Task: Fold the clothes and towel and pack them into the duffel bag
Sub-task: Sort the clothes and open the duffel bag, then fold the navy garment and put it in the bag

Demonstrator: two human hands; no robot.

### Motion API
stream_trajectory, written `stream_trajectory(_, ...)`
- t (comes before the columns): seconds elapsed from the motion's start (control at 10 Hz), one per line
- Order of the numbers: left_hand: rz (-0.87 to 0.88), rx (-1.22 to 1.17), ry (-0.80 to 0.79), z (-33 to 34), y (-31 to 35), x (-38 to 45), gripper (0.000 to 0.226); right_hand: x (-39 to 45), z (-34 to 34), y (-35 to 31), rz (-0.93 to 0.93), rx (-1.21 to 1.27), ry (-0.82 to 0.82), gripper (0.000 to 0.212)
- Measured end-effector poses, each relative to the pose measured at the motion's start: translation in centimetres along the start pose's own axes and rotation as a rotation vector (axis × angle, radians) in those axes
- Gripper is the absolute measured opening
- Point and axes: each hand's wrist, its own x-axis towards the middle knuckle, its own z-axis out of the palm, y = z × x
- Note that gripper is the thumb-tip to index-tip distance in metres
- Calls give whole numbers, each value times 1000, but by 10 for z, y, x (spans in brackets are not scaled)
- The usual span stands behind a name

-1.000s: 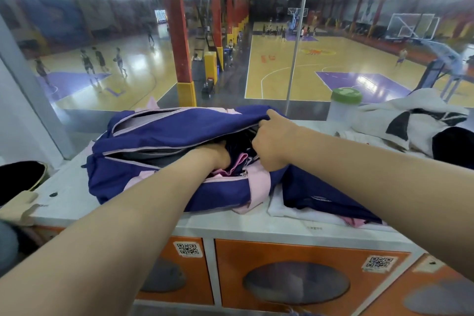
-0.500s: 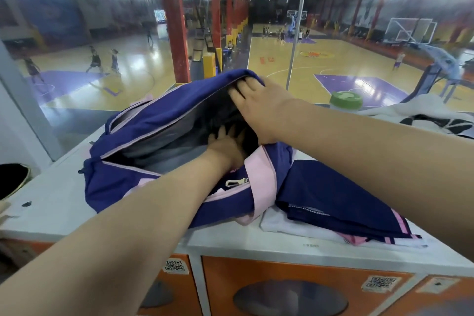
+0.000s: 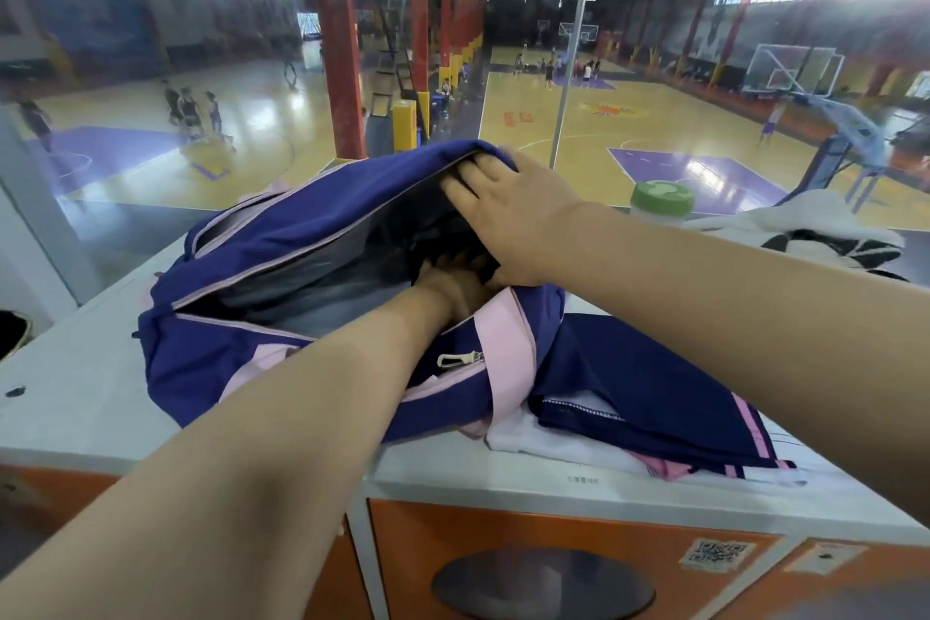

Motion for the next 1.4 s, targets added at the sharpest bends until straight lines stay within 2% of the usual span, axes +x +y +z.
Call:
stream_trajectory(0.1,-17,-77,-7,4,-24,4,54,-4,3,4,-21,52,1,83)
stream_trajectory(0.3,19,-203,98,-29,-28,-72,41,-26,-4,2,-27,230,-33,65)
stream_trajectory(0.4,102,-113,149,-30,-20,-111,39,-43,-4,6,11,453,2,50)
stream_trajectory(0.5,220,-68,313,-18,-6,-131,43,-68,-7,11,119,597,117,43)
stream_trajectory(0.6,314,-157,425,1,18,-142,42,-98,3,15,300,823,163,42)
stream_trajectory(0.7,357,-300,396,23,50,-146,40,-132,21,9,496,1080,121,41)
stream_trajectory(0.8,404,-378,306,42,76,-146,40,-157,44,-7,624,1197,-20,40)
stream_trajectory(0.9,412,-338,287,53,85,-140,45,-171,70,-20,608,1150,-177,38)
stream_trajectory(1.0,291,-280,286,54,71,-128,47,-183,87,-24,596,1097,-218,46)
stream_trajectory(1.1,176,-197,214,51,48,-120,47,-186,95,-27,539,1013,-207,49)
stream_trajectory(1.2,90,-142,219,47,27,-111,44,-185,97,-23,493,980,-250,51)
stream_trajectory(1.3,79,-69,217,45,28,-108,37,-188,95,-16,509,1023,-277,51)
stream_trajectory(1.4,38,-60,340,47,40,-110,39,-193,93,-13,560,1011,-244,51)
